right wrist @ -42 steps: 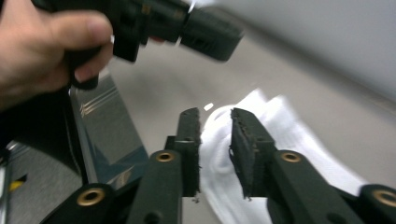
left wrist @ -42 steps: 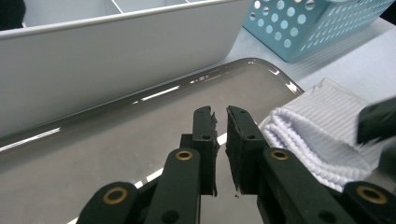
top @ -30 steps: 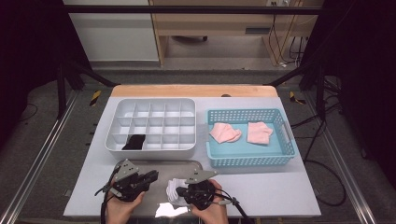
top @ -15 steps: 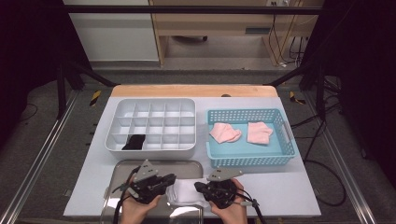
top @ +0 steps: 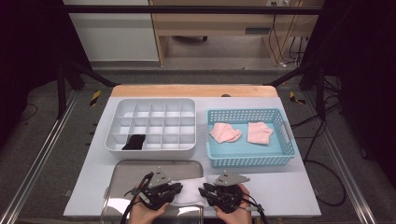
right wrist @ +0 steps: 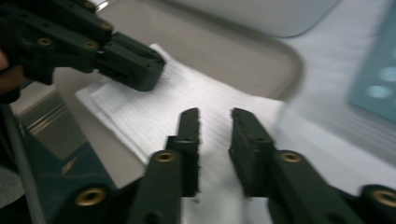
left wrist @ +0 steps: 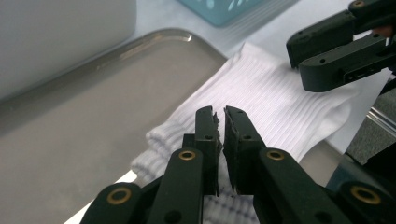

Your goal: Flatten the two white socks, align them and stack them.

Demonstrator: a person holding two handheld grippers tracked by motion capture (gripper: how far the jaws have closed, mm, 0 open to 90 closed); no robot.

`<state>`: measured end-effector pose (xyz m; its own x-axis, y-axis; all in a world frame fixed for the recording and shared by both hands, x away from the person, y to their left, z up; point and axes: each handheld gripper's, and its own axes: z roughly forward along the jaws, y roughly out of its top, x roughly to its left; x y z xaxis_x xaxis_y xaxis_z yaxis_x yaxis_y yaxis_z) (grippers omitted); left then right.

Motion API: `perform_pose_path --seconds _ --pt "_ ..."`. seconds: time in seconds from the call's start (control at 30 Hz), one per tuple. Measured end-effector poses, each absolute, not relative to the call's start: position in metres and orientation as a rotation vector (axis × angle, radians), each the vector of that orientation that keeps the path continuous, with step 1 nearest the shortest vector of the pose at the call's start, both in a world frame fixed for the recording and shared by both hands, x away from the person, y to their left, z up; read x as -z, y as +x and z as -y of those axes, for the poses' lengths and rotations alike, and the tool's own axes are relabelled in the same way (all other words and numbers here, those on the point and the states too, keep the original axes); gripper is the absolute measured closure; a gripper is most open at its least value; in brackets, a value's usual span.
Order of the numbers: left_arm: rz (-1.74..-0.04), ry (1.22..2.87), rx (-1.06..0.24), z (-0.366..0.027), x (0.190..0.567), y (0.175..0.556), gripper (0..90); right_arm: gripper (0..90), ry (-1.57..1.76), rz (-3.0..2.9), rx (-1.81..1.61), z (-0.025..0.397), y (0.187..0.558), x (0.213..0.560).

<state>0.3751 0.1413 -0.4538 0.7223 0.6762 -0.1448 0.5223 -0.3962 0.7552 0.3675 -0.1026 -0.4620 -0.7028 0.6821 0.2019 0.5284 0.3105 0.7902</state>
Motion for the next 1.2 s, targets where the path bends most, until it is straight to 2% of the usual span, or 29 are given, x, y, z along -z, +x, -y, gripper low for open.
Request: perform_pose_path --seconds 0.03,0.1,0.2,0.37,0.47,0.63,0.93,1.2 --pt "-0.899 2.085 -0.241 -0.140 0.452 0.375 82.4 61.8 1.147 -2.369 -1.347 0.109 0.367 0.460" --pt "-0.887 2.076 -0.247 -0.136 0.449 0.373 82.6 54.5 1.180 -2.353 -1.336 0.114 0.366 0.462" --pt "-0.868 2.110 -0.251 -0.123 0.452 0.372 83.6 51.2 1.212 -2.368 -1.324 0.119 0.364 0.468" --pt "-0.875 2.148 -0.227 -0.115 0.466 0.375 84.3 50.7 1.244 -2.420 -1.319 0.119 0.364 0.479" --pt "-0.878 2.145 -0.223 -0.116 0.467 0.374 84.6 59.5 1.271 -2.449 -1.343 0.118 0.364 0.485" --pt "-0.886 2.150 -0.219 -0.115 0.467 0.374 84.5 79.8 1.280 -2.496 -1.381 0.121 0.364 0.483" --pt "-0.890 2.191 -0.255 -0.101 0.463 0.379 84.2 81.5 1.204 -2.445 -1.397 0.116 0.370 0.458" --pt "-0.896 2.146 -0.209 -0.106 0.461 0.385 81.1 81.2 1.171 -2.461 -1.395 0.111 0.372 0.452"
